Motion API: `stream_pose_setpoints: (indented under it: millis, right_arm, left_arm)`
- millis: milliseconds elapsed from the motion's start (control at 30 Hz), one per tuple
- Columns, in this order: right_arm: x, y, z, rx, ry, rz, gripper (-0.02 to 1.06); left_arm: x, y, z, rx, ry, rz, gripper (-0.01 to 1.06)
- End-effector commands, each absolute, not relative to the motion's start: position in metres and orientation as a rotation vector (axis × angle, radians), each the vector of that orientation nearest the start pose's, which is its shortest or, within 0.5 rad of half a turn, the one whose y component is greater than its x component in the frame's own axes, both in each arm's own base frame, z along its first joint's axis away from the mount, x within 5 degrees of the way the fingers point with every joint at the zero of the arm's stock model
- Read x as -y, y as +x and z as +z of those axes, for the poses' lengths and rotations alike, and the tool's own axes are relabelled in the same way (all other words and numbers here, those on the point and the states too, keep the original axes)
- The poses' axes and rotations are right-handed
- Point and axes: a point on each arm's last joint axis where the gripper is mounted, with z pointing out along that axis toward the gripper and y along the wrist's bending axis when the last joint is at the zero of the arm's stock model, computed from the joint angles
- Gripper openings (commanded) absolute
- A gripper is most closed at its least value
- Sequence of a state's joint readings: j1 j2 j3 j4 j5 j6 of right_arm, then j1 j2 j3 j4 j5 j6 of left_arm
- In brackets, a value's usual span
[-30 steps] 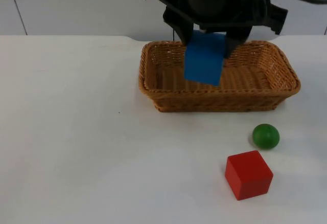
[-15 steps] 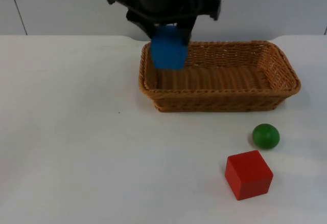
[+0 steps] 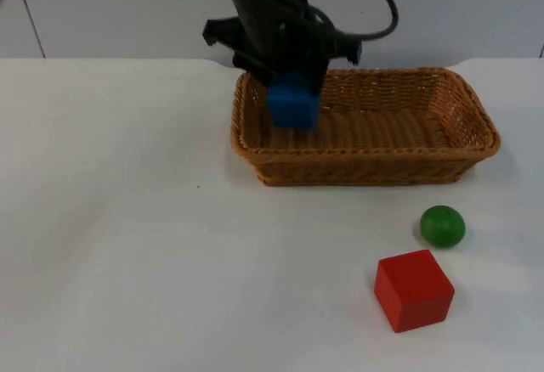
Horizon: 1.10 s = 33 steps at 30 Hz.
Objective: Place all geometric objects except the red cube into the basket.
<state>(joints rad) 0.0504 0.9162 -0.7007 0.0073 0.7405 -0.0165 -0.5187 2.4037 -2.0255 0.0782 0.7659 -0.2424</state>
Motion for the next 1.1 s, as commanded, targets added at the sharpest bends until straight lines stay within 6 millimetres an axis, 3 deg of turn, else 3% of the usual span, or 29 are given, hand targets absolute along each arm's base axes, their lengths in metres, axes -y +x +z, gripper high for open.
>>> stream_pose_setpoints:
  millis: [0,167,267,300,367,433,467,500,533,567,600,767,800,900,1067]
  right_arm:
    - [-0.007,0.168,0.291,-2.437,-0.072,0.013,1.05]
    - [-0.007,0.169,0.291,-2.435,-0.072,0.013,1.05]
    - [-0.007,0.169,0.292,-2.432,-0.072,0.013,1.05]
    - [-0.007,0.169,0.292,-2.432,-0.072,0.013,1.05]
    - [-0.007,0.169,0.292,-2.432,-0.072,0.013,1.05]
    - [-0.007,0.169,0.292,-2.432,-0.072,0.013,1.05]
    - [-0.007,0.169,0.292,-2.432,-0.072,0.013,1.05]
    - [-0.007,0.169,0.292,-2.432,-0.072,0.013,1.05]
    - [-0.007,0.169,0.292,-2.432,-0.072,0.013,1.05]
    - [-0.007,0.169,0.292,-2.432,-0.072,0.013,1.05]
    - [-0.007,0.169,0.292,-2.430,-0.072,0.013,1.05]
    - [-0.008,0.170,0.292,-2.417,-0.072,0.013,1.05]
    - [-0.008,0.170,0.293,-2.415,-0.072,0.013,1.05]
    - [-0.007,0.170,0.292,-2.421,-0.072,0.013,1.05]
    - [-0.007,0.170,0.292,-2.421,-0.072,0.013,1.05]
  left_arm:
    - [0.261,0.463,0.150,-2.586,0.425,-0.193,0.00]
    - [0.263,0.465,0.138,-2.591,0.442,-0.192,0.00]
    - [0.265,0.465,0.137,-2.587,0.421,-0.228,0.13]
    - [0.265,0.465,0.137,-2.587,0.421,-0.228,0.13]
    - [0.267,0.464,0.137,-2.593,0.399,-0.263,0.31]
    - [0.267,0.464,0.137,-2.593,0.399,-0.263,0.56]
    - [0.267,0.464,0.137,-2.593,0.399,-0.263,0.56]
    - [0.268,0.464,0.137,-2.598,0.388,-0.280,0.68]
    - [0.267,0.463,0.139,-2.609,0.387,-0.279,0.88]
    - [0.266,0.461,0.144,-2.615,0.388,-0.277,1.00]
    - [0.266,0.460,0.150,-2.616,0.387,-0.280,1.05]
    - [0.264,0.454,0.178,-2.612,0.390,-0.283,1.05]
    - [0.261,0.449,0.194,-2.623,0.390,-0.285,1.05]
    - [0.254,0.437,0.215,-2.686,0.403,-0.256,1.05]
    - [0.243,0.421,0.225,-2.818,0.442,-0.158,1.05]
